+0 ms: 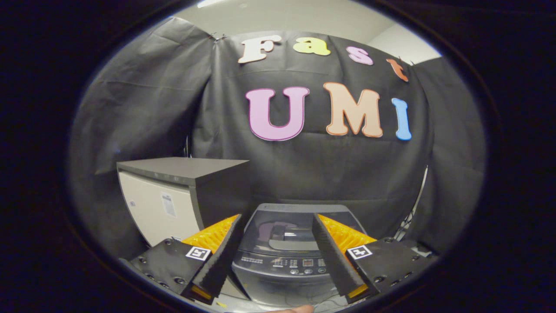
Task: Put the clothes into the washing machine and then close the washing machine lid.
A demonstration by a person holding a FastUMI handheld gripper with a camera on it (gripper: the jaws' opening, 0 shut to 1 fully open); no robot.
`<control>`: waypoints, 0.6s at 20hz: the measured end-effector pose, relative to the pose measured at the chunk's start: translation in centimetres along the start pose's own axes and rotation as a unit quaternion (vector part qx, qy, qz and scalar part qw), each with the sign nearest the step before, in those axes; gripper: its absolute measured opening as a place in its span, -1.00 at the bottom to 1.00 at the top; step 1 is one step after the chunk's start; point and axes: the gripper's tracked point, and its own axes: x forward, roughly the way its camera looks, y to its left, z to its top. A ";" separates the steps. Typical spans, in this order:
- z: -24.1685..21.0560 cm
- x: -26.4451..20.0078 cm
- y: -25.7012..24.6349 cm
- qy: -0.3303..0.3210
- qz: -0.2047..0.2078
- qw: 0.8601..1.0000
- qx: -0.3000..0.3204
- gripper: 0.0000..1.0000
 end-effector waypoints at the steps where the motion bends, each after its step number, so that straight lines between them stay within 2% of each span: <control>1: -0.1 -0.1 0.1 -0.002 0.006 1.000 -0.003 0.96; 4: -1.0 -0.4 -1.0 0.009 -0.004 1.000 -0.001 0.96; 9: 1.0 -1.6 -1.8 -0.039 -0.002 0.999 0.007 0.96; 12: 0.9 -1.8 -1.5 -0.045 0.007 0.999 0.004 0.96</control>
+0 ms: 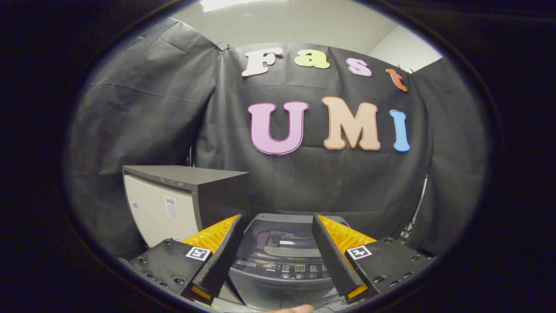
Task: Put the clothes into the washing machine and then close the washing machine lid.
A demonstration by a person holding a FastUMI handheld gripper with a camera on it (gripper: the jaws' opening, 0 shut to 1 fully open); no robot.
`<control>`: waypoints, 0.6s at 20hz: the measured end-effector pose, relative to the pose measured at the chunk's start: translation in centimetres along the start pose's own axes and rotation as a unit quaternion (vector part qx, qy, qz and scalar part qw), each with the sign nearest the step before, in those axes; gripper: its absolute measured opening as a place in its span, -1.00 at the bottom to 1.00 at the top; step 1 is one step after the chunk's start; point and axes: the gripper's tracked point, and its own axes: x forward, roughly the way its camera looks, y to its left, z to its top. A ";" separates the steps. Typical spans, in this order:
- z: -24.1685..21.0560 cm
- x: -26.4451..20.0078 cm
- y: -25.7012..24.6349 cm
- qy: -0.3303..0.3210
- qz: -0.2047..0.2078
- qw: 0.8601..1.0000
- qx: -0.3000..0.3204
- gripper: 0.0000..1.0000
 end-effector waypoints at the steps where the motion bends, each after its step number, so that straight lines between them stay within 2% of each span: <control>1: 0.1 -0.2 0.2 0.000 0.004 1.000 -0.006 0.96; 5: 0.8 -0.2 2.0 -0.014 0.031 0.999 -0.032 0.96; 12: 1.9 -1.1 2.6 -0.043 0.036 0.997 -0.050 0.96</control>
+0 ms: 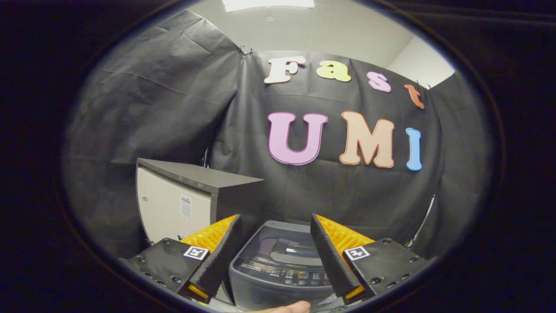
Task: Put the clothes into the washing machine and then close the washing machine lid.
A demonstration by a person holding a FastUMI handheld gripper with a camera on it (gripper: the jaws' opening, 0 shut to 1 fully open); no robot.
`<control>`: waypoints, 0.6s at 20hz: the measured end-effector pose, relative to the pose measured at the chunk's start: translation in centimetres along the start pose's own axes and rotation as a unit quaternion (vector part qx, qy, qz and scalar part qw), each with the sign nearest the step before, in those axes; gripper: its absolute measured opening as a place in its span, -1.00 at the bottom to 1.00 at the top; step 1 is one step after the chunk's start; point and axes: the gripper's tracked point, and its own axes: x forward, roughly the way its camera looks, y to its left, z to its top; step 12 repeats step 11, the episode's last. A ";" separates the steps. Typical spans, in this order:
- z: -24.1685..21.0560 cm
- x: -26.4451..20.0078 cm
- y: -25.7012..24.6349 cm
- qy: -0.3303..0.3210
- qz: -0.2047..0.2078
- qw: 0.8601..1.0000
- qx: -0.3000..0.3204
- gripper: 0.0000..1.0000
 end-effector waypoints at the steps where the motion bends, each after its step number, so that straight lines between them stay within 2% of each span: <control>1: -0.1 0.1 0.0 -0.001 0.000 1.000 -0.003 0.96; 8: -1.2 0.0 -1.4 0.005 -0.026 1.000 0.004 0.95; 12: -1.1 0.2 -0.7 0.000 -0.006 1.000 0.011 0.95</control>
